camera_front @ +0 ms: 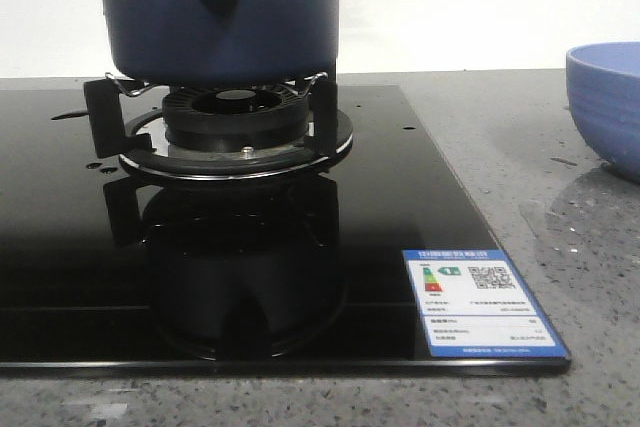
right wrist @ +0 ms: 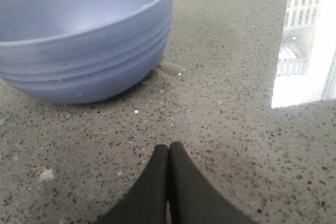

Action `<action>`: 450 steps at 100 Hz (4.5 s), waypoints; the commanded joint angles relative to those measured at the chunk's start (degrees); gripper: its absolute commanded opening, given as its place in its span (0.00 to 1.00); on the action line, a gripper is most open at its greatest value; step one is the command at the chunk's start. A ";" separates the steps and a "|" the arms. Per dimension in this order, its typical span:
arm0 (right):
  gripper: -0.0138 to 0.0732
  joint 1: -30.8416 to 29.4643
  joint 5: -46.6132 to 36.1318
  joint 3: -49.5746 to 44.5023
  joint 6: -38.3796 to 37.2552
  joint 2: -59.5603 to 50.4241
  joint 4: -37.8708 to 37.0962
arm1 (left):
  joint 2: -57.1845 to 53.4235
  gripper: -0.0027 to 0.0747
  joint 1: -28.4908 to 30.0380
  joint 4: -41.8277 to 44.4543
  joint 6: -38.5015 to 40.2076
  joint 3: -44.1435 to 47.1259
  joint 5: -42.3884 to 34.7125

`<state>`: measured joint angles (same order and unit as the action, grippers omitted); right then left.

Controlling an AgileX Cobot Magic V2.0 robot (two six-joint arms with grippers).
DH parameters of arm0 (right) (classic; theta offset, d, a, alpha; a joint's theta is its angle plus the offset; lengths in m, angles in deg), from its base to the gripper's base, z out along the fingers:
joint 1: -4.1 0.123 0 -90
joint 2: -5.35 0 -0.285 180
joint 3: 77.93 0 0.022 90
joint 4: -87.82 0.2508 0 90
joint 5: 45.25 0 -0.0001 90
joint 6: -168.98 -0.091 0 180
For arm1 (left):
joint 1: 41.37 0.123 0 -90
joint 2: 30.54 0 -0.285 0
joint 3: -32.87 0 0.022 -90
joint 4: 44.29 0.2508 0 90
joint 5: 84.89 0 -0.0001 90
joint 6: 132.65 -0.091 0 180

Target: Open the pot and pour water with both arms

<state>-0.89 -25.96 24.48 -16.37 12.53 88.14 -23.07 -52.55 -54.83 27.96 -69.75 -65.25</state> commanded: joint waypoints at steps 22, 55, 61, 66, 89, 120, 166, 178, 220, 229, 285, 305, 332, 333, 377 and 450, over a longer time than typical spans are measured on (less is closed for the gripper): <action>0.09 -0.24 -0.55 -1.51 0.27 -0.86 0.17 | -1.02 0.01 -0.41 -0.46 0.36 1.71 -2.16; 0.09 -0.24 -0.55 -1.51 0.27 -0.86 0.17 | -1.02 0.01 -0.41 -0.22 0.36 1.71 -2.16; 0.09 -0.24 -0.55 -1.51 0.27 -0.86 0.17 | -1.02 0.01 -0.41 -0.09 0.36 1.71 -2.16; 0.09 -0.24 -0.55 -1.51 0.27 -0.86 0.17 | -1.02 0.01 -0.41 0.40 0.36 1.71 -2.39; 0.09 -0.12 -8.07 -1.51 0.27 -0.86 4.84 | -1.02 0.01 -0.41 -5.08 0.36 1.71 -6.40; 0.09 -0.05 -17.81 -1.51 0.27 -0.86 35.76 | -1.02 0.01 -0.41 -53.94 0.36 1.60 -27.93; 0.09 0.09 0.96 17.33 6.91 5.11 22.74 | 5.23 0.01 -0.41 -53.98 0.26 -9.06 -14.11; 0.09 0.09 13.24 25.56 6.91 13.82 17.79 | 14.53 0.01 -0.41 -48.72 -0.43 -15.77 -3.00; 0.09 5.46 40.81 41.39 12.78 33.53 27.93 | 46.83 0.01 -0.41 -81.89 -45.61 -36.37 37.58; 0.08 6.06 42.70 41.47 19.20 35.83 36.79 | 51.64 0.01 -0.41 -90.16 -53.26 -38.28 44.42; 0.22 6.06 34.84 41.47 63.54 37.55 71.40 | 59.08 0.22 -0.41 -89.55 -84.16 -45.18 44.33; 0.72 6.06 31.43 41.53 63.54 37.55 71.79 | 59.36 0.61 -0.41 -89.40 -84.15 -47.55 31.19; 0.82 6.06 30.81 41.53 63.54 37.55 71.88 | 66.72 0.62 -0.41 -89.39 -84.15 -56.03 29.25; 0.82 6.06 30.81 41.53 63.54 37.55 71.88 | 67.26 0.62 -0.41 -89.39 -84.15 -56.28 29.28; 0.82 6.06 31.09 41.53 63.54 37.55 71.88 | 80.35 0.75 -0.41 -89.19 -86.47 -62.88 28.51; 0.82 6.06 29.90 41.53 63.54 37.55 71.88 | 84.67 0.40 -0.41 -93.12 -88.88 -62.88 31.01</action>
<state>5.19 5.73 64.15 46.41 49.53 156.37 63.45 -52.68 -143.19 -61.01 -130.71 -37.14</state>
